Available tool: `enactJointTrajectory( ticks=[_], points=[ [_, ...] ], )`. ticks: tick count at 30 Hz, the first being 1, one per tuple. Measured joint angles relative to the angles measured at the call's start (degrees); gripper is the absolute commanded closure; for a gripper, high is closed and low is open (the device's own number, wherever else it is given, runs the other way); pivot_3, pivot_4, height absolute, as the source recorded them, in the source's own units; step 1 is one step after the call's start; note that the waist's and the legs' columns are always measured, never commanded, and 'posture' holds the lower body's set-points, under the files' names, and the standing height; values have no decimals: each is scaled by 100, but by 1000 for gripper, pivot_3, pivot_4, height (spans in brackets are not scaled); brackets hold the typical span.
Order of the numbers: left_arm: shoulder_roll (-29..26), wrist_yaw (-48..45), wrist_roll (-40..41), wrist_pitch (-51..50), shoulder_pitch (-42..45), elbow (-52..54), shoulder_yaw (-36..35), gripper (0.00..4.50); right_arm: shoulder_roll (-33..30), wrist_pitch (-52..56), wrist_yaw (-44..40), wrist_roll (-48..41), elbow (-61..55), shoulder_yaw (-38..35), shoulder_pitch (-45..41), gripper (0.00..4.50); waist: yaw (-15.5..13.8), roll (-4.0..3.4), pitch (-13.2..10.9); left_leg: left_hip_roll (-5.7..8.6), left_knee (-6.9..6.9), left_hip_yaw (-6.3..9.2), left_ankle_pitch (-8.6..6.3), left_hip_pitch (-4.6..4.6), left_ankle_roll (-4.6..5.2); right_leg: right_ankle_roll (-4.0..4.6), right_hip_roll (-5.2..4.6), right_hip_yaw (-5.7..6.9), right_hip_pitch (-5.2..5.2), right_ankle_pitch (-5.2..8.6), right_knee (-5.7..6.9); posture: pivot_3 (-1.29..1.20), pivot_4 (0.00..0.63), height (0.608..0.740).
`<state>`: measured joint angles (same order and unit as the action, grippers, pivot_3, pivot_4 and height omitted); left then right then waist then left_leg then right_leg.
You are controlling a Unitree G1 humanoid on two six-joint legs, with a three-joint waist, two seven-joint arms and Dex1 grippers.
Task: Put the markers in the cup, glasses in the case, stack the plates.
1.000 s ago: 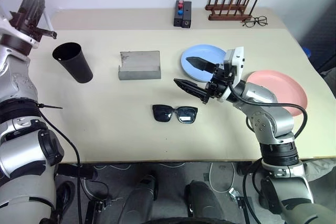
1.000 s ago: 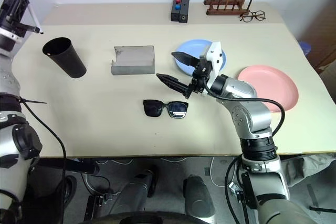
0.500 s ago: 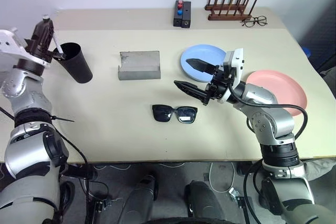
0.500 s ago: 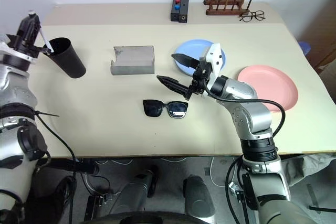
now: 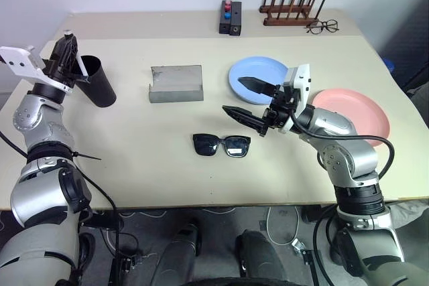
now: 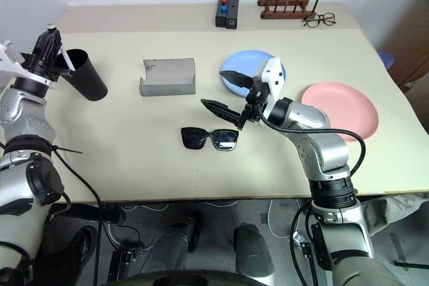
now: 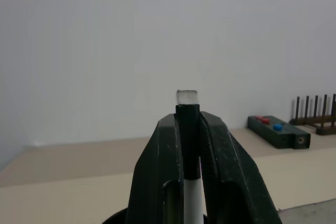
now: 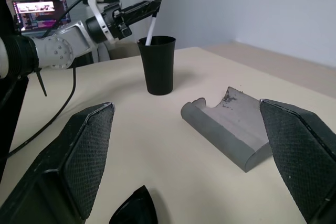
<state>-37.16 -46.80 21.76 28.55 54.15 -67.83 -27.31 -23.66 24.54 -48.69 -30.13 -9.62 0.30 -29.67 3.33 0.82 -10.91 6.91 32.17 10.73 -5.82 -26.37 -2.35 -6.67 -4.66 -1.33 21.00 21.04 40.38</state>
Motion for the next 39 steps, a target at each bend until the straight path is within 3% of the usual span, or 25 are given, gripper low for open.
enactJointTrajectory(
  ticks=[1,2,10,14,19,26,33,39],
  points=[
    [-1,68,-17,19,0,-8,3,4465,0,0,3,5,-6,0,0,0,7,0,0,0,0,0,0,0,0,0,0,0,0,0,0,0,150,738],
    [-1,115,-38,46,0,-21,4,4045,0,0,5,8,-11,0,1,0,14,0,0,0,0,1,0,0,0,0,-1,0,0,0,0,0,150,738],
    [-2,232,-81,74,0,-86,3,118,-6,0,8,39,-23,25,17,0,62,0,0,0,0,1,0,0,0,0,1,1,0,0,2,0,150,738],
    [-2,209,-132,-43,12,-68,89,30,-15,0,7,60,-23,43,44,0,57,0,0,0,0,2,0,0,0,0,3,2,-1,0,2,0,150,738],
    [97,-402,-43,-1001,155,529,376,30,-56,-2,-1,67,-23,43,46,0,46,1,0,2,2,3,1,-2,1,0,4,5,-2,0,2,0,150,738],
    [242,-1193,-469,-2276,369,1685,1565,30,-533,-140,-166,266,438,-49,41,0,61,0,1,3,0,0,2,3,1,0,5,3,-5,0,4,0,150,738],
    [639,-1262,-1428,-2633,671,657,2586,30,-847,-282,-232,384,548,-167,228,0,60,2,-1,4,3,-2,2,-2,2,-1,5,4,-1,0,4,0,150,738],
    [917,-1185,-1809,-2402,979,11,2711,30,-1022,-378,-136,451,538,-484,509,0,50,4,-1,8,5,-1,2,-3,2,-2,1,7,-3,1,4,0,150,738]
  ],
)
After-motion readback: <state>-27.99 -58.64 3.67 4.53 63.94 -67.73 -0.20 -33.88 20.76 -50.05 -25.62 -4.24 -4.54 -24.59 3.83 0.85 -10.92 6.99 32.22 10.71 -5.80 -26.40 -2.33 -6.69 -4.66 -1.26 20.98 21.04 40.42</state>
